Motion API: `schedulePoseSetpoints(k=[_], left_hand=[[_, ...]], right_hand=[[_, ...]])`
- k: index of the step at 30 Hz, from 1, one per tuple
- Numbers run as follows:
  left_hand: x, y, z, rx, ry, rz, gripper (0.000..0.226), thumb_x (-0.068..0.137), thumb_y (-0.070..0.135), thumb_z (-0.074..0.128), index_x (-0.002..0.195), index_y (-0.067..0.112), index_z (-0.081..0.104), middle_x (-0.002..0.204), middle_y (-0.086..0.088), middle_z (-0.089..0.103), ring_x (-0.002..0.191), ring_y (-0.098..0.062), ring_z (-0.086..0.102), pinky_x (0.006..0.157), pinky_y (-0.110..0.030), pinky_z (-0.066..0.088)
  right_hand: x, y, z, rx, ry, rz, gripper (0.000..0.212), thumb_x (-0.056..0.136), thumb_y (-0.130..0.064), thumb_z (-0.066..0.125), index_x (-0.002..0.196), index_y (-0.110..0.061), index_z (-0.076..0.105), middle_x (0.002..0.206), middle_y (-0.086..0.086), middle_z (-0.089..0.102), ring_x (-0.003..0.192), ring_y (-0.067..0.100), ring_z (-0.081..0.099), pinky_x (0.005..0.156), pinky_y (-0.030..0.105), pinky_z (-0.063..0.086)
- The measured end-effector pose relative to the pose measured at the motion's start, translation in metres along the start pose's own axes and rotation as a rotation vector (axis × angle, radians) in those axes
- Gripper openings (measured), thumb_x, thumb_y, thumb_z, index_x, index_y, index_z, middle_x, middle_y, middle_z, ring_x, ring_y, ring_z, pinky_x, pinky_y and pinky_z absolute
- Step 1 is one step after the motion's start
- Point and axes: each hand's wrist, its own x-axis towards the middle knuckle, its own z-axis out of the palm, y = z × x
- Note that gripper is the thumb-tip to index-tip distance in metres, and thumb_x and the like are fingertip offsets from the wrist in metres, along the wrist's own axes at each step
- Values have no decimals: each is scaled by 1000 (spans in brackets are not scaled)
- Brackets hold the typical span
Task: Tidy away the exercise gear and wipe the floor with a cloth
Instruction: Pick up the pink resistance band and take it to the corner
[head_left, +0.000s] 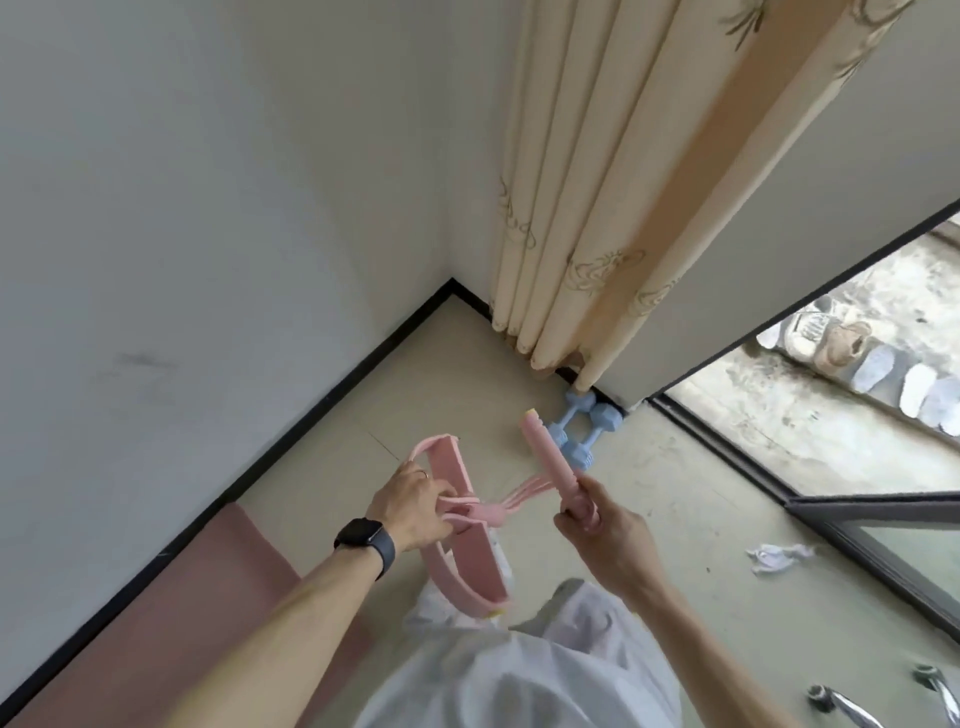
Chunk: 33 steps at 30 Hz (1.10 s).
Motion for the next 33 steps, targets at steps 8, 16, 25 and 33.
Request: schedulePoseSetpoints(k=[8,16,25,33], left_hand=[[82,5,16,-114,-44,-115,42,81,60,68,110,30,73,107,-1,67,125,-16,43,97,-19,35],[188,11,98,-86,64,-278,31,74,57,67,81,28,78,75,4,73,104,-16,62,98,-15,22],[351,-37,220,-45,99,-257,37,88,41,60,119,23,67,106,-3,70,115,-24,49,102,-28,31],[491,-69,307,-3,305,-175,33,66,25,75,98,18,75,80,-9,70,93,-31,59,102,-46,46]], right_hand=[[116,19,-15,-80,-202,-39,44,89,-38,65,128,-46,47,92,-4,67,79,21,65,67,31,51],[249,78,14,-217,-388,-75,44,91,-35,63,133,-38,51,82,-8,68,77,25,67,71,35,54],[410,143,112,-268,-364,-122,43,95,-30,56,136,-37,45,82,0,68,67,29,64,62,36,53],[526,186,200,-192,-210,-207,34,97,-29,58,130,-28,50,80,2,64,64,22,56,50,21,38]])
